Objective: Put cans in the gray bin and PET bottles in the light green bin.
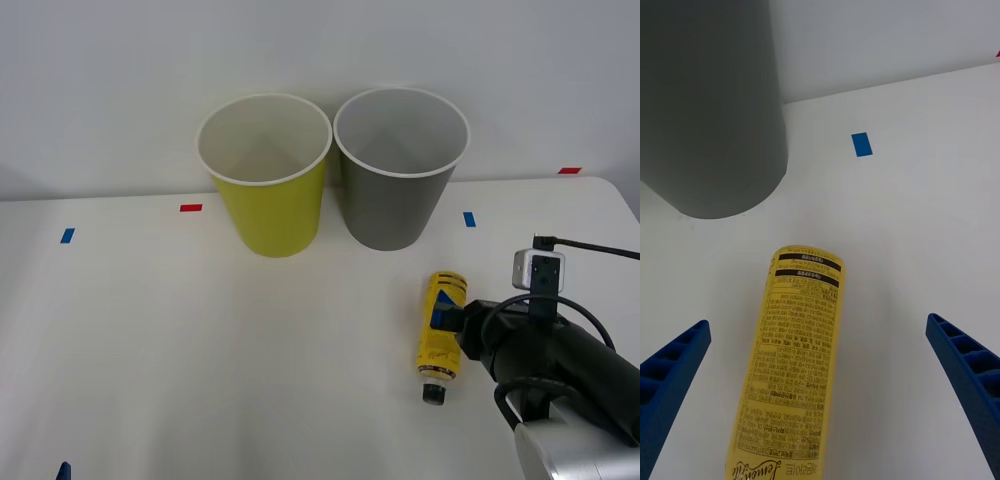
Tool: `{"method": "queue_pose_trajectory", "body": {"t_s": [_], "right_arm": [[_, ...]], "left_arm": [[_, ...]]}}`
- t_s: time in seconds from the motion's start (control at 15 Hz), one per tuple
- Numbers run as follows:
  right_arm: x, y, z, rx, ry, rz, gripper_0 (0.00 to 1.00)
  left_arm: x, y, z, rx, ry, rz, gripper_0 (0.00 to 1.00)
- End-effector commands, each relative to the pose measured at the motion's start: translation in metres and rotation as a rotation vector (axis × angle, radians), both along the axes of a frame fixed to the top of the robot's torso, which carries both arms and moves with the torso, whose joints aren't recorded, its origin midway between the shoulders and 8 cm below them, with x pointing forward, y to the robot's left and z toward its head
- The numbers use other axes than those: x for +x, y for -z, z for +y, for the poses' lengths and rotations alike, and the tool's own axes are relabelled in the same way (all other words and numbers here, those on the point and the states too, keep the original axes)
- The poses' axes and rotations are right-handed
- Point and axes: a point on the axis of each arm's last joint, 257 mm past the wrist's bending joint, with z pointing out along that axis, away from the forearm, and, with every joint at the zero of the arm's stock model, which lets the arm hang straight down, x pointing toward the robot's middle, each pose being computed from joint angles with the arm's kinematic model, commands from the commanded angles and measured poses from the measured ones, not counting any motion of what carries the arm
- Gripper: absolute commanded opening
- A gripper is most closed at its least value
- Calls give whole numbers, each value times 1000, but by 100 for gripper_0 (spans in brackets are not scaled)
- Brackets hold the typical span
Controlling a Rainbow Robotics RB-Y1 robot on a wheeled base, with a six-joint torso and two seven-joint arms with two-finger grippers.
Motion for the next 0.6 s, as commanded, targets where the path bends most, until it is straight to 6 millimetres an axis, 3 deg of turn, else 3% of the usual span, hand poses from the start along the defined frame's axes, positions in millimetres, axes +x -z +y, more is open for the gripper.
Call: {"method": "queue_pose_trajectory", "body": {"t_s": [0.07, 0.4, 0.6], "right_arm": [[19, 7, -1, -24, 1, 66, 100], [17, 8, -15, -83, -38, 225, 100], [13, 11, -13, -88, -78, 261, 100]], "left_arm": [[0, 0, 0, 0, 0, 0, 100], [0, 0, 0, 0, 0, 0, 100], [0, 0, 0, 0, 0, 0, 100]]}}
